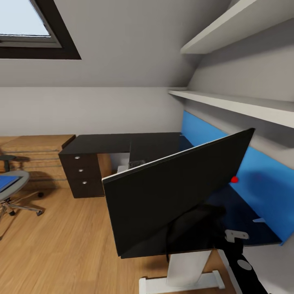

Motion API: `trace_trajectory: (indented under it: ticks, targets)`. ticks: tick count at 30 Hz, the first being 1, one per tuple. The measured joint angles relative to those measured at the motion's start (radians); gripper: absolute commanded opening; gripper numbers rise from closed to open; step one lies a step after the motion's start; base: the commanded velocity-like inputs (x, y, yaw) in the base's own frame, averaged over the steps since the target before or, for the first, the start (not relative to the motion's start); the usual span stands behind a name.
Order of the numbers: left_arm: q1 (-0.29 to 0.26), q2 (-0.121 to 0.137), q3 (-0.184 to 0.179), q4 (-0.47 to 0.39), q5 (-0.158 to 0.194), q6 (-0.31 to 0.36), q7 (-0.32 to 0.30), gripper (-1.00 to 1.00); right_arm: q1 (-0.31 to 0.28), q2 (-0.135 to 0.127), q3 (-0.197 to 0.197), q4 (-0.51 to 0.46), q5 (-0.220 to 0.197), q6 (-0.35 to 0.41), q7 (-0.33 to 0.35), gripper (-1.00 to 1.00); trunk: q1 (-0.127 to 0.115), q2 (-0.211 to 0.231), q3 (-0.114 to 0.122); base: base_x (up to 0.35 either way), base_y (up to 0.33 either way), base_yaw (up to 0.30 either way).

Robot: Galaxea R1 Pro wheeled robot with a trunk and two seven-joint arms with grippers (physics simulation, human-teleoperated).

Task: In the bedroom, organize the workspace by keeping the computer under the desk, ensuring the monitor is on the desk, placing the keyboard on the desk next to the monitor, placing the mouse on the desk next to the keyboard, moving the folder from the swivel chair onto the desk next to the mouse, stacking the notebook on top of the folder with the pen on top of the notebook, and positioning the swivel chair next to the desk.

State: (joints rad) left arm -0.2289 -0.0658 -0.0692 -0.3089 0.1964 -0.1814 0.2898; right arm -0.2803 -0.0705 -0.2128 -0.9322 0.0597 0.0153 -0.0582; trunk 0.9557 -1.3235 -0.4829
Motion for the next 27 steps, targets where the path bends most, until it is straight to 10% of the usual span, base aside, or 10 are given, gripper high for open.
trace_trajectory:
  ticks: [27]
  targets:
    - [0.0, 0.001, 0.0, 0.0, 0.0, 0.001, 0.001, 1.0, 0.0, 0.001, 0.001, -0.002, 0.0, 0.0, 0.0, 1.0, 0.0, 0.0, 0.0, 0.021, -0.022, 0.0]
